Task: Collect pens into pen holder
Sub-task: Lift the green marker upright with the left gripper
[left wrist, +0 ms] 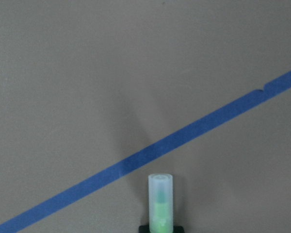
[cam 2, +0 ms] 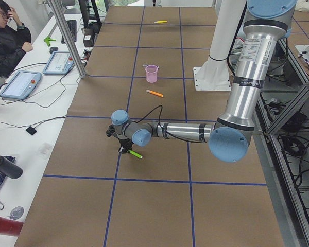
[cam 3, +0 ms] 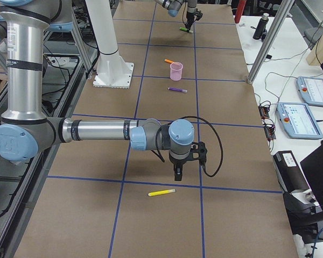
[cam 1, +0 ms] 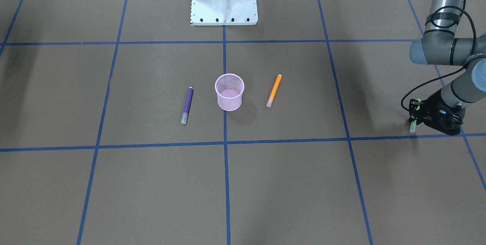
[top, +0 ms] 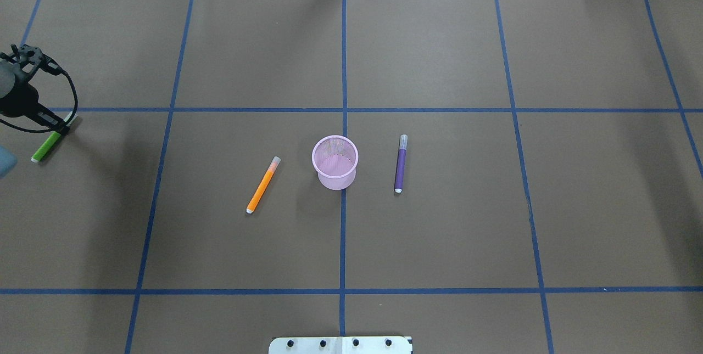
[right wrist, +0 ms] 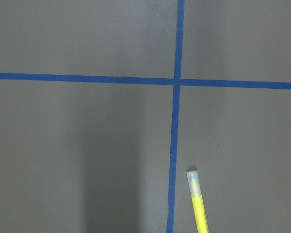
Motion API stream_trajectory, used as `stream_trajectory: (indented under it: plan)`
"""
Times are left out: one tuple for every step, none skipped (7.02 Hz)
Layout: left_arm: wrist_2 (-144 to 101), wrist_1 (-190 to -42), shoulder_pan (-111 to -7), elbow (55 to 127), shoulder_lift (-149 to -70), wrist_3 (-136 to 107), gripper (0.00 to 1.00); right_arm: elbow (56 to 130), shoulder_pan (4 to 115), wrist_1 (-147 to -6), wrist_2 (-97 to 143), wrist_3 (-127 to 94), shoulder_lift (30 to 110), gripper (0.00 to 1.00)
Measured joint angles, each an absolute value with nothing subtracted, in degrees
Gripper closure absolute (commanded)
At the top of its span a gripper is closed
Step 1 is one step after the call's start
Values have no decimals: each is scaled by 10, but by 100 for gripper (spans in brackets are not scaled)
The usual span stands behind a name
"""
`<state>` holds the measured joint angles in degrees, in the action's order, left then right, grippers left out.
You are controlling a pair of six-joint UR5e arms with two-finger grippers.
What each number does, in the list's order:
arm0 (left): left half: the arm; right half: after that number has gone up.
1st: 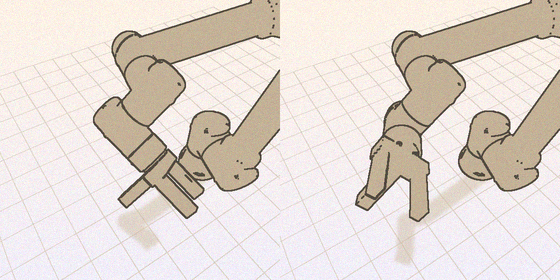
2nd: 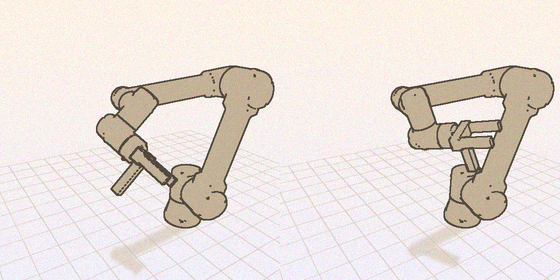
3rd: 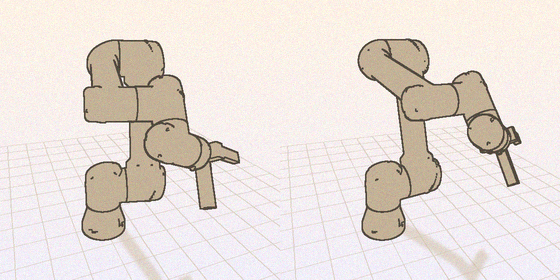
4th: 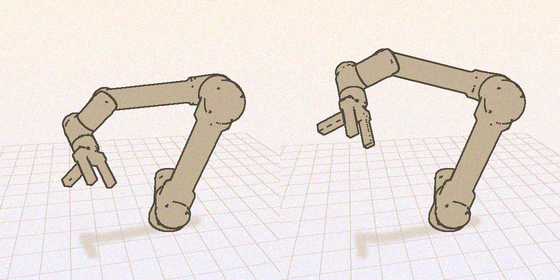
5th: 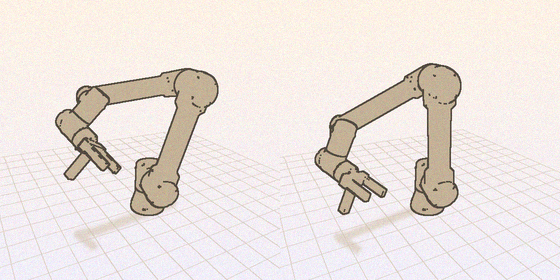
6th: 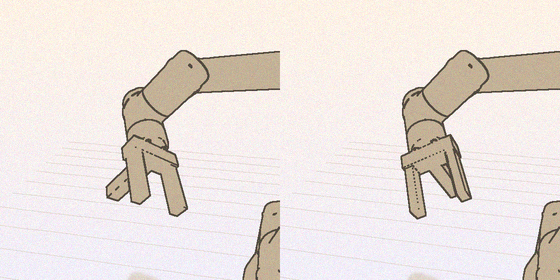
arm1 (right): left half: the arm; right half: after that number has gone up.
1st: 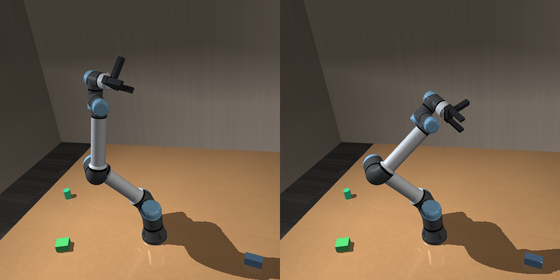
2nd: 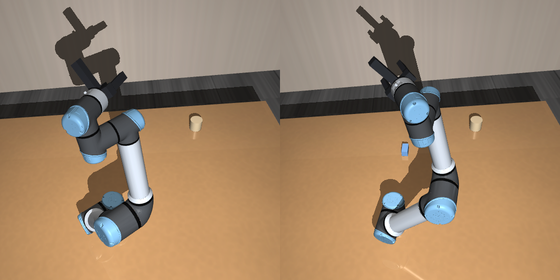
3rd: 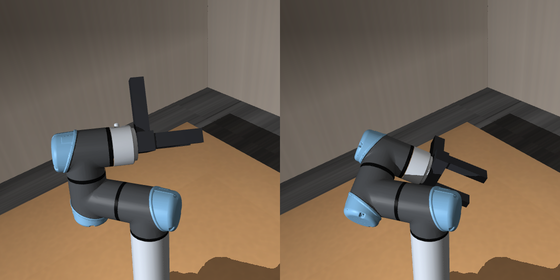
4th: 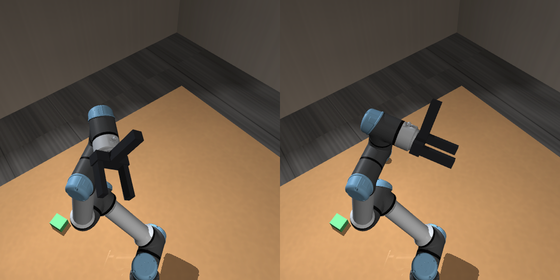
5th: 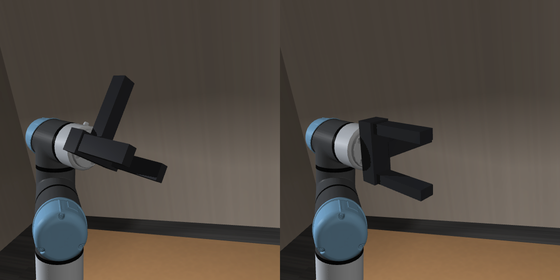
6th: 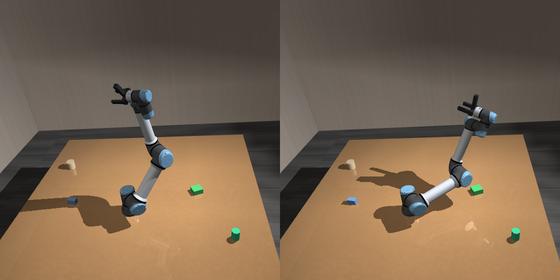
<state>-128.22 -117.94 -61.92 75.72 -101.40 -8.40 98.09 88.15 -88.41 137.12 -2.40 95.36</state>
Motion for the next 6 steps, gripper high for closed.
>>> stream_trajectory:
  plan:
    - [-1283,-1176,-629,763,-1017,-84,100,981,882,-883,1371,-24,952,0]
    - [-1284,-1166,-645,767,-1029,-84,100,977,882,-881,1370,-23,948,0]
    - [-1287,-1141,-661,771,-1046,-85,100,964,882,-870,1368,-18,943,0]
    - [-1293,-1117,-675,778,-1064,-105,100,927,881,-831,1366,-12,940,0]
    - [-1299,-1106,-684,792,-1077,-157,100,876,877,-763,1364,-10,939,0]
    - [-1304,-1102,-688,815,-1085,-218,100,836,863,-701,1363,-12,939,0]
